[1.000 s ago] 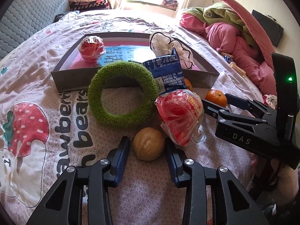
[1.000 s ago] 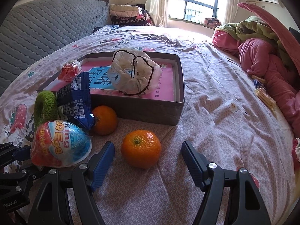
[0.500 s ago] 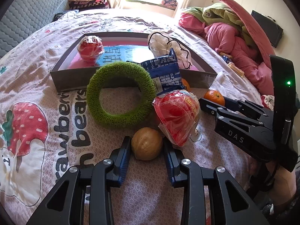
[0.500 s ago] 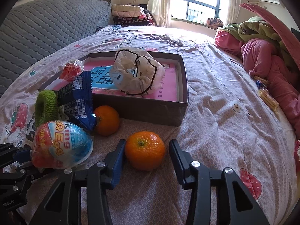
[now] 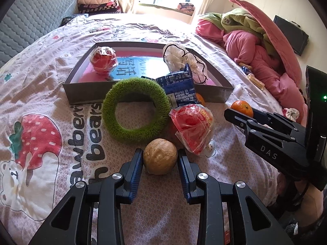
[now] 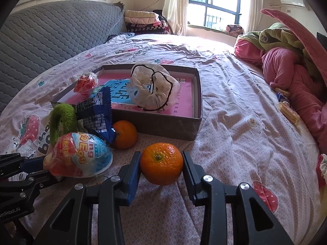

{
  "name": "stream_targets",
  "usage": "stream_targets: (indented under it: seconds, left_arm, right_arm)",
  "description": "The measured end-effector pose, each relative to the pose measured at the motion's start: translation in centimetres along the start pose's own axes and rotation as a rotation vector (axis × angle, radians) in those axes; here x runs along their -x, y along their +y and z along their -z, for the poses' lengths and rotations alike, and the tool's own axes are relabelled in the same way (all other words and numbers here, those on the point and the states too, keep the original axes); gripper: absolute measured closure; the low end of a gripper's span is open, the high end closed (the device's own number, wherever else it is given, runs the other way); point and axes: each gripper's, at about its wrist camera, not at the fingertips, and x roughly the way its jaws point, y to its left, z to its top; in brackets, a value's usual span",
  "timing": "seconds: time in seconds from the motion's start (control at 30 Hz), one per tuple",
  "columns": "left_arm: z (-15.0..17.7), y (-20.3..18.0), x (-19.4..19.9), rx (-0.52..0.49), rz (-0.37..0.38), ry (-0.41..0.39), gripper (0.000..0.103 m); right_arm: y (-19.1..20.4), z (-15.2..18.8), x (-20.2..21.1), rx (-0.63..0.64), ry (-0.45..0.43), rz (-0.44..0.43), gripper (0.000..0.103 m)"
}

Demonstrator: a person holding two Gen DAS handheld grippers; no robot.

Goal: Organize objects
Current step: 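Close the left gripper on the brown ball while the right gripper closes on the orange, then lift the brown ball with the left gripper while the right gripper lifts the orange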

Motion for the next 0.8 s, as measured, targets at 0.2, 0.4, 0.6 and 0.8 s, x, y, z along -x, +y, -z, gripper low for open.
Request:
stream_targets:
  seconds: [0.2, 0.4, 0.6, 0.8]
  left_arm:
    - [-0.6, 0.4, 1.4, 0.008, -0.009, -0.036, 0.069]
    - [-1.1, 0.5, 2.6, 0.014, -0.016, -0.066, 0.069]
    - [-1.3, 0.2, 3.6, 0.010, -0.037, -0.091, 0.069]
    - [-1.7, 0.1, 4.6, 0.010, -0.048, -0.112, 0.069]
  right_arm:
    - [0.2, -0.5, 1.3, -0.001, -0.026, 0.002, 0.064]
    - [0.3, -1.1, 2.8, -0.005, -0.062, 0.001, 0.064]
    - [0.8, -1.7, 4.5, -0.001, -0.099, -0.006, 0.064]
    - [1.3, -2.1, 5.8, 0.007, -0.126, -0.011, 0.064]
